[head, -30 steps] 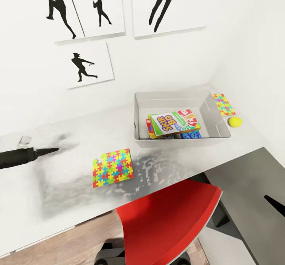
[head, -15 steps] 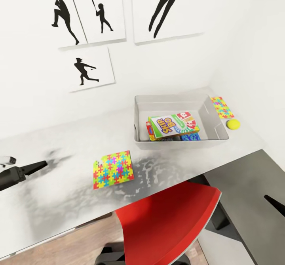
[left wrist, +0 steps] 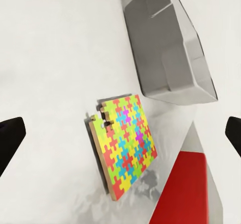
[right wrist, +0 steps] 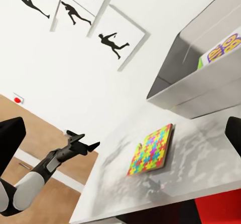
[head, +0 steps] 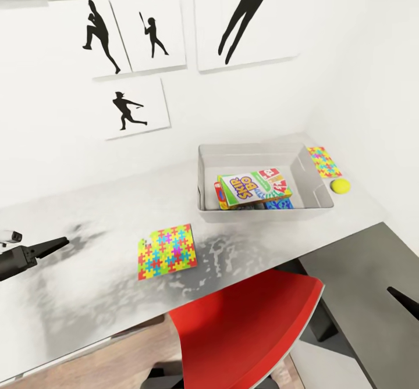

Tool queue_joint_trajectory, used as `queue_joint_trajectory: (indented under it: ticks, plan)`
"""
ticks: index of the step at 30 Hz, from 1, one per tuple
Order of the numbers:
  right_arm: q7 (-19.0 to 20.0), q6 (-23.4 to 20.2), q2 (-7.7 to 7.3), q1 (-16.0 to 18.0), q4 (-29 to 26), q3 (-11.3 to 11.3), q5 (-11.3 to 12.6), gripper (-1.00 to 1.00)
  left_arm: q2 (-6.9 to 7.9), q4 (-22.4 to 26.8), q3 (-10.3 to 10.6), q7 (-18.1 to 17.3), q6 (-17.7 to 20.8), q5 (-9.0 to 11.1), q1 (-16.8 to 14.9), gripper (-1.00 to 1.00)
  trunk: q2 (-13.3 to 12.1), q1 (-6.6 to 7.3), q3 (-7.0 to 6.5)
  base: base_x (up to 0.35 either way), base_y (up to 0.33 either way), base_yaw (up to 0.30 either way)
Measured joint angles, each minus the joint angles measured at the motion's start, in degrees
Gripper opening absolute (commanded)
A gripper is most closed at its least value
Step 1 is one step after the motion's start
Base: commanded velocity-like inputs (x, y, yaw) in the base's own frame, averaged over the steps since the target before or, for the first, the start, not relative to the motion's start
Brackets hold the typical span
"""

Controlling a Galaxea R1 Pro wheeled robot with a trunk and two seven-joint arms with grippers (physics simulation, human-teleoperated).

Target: Put all the toys in the child's room - the three board games (two on the bed and one on the table), the two jigsaw puzzles on the table, and the tennis ball on the table - inside the toy box on the table in the child's room.

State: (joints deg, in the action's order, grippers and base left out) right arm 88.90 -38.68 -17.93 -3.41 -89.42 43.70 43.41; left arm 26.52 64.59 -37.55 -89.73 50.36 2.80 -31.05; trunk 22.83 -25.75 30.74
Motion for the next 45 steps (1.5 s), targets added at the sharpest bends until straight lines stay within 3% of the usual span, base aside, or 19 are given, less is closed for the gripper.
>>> queue_joint_trajectory:
  ticks: [32, 42, 45]
  plan:
    - [0.0, 0.1, -0.04, 0.0, 0.0, 0.0, 0.0, 1.00, -0.34, 0.0, 0.1, 0.0, -1.0, 0.0, 0.2, 1.00, 0.0, 0.00, -2.99, 0.000, 0.000, 0.004]
    - [0.0, 0.1, -0.01, 0.0, 0.1, 0.0, 0.0, 1.00, -0.40, 0.0, 0.1, 0.0, -1.0, 0.0, 0.2, 1.00, 0.0, 0.00, -3.29, 0.000, 0.000, 0.021]
    - [-1.0, -0.9, 0.96, 1.0, 0.0, -1.0, 0.9, 1.00, -1.30, -1.0, -0.5, 0.0, -1.4, 0.1, 1.2, 1.00, 0.0, -0.01, -3.29, 0.000, 0.000, 0.000]
